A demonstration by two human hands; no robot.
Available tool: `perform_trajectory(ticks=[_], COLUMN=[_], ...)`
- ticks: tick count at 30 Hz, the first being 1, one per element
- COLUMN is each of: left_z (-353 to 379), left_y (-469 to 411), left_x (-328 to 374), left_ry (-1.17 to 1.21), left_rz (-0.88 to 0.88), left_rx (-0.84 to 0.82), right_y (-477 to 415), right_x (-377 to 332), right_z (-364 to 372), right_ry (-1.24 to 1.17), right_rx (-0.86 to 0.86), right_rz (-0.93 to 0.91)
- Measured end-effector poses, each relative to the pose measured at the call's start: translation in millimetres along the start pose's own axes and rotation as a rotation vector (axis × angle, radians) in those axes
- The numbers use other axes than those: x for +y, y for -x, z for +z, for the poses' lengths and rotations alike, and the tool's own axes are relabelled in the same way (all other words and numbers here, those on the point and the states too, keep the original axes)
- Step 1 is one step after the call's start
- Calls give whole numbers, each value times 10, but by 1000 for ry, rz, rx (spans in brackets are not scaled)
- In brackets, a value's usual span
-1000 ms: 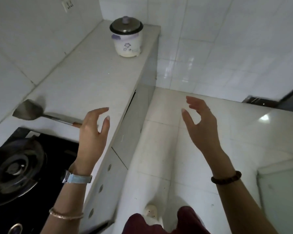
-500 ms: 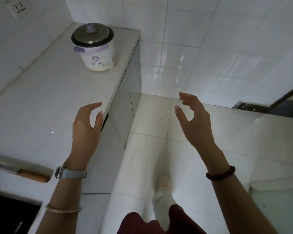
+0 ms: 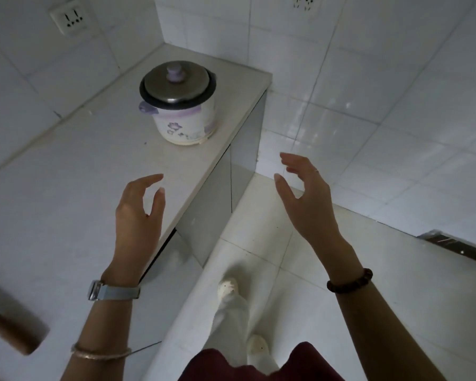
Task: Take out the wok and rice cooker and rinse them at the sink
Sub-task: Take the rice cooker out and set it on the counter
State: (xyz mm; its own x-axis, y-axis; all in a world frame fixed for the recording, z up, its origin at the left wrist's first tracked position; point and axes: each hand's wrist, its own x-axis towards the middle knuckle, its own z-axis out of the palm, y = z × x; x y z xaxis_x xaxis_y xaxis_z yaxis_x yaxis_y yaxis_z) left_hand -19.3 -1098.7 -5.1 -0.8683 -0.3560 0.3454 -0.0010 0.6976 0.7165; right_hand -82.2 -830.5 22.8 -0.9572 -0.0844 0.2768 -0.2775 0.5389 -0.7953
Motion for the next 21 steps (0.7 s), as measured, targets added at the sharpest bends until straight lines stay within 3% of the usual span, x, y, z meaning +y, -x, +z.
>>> perform_trajectory(ticks=[10, 21], left_z=[367, 580], left_y=[-1309, -2313], left_x=[-463, -729], left_ry=[-7, -12], left_rz=[-94, -281], left_rx=[147, 171], right_y=[-1572, -2926], right_x=[115, 111], right_z=[653, 1315], right_ry=[-7, -80], right_rx=[-107, -188], right_rz=[-74, -125])
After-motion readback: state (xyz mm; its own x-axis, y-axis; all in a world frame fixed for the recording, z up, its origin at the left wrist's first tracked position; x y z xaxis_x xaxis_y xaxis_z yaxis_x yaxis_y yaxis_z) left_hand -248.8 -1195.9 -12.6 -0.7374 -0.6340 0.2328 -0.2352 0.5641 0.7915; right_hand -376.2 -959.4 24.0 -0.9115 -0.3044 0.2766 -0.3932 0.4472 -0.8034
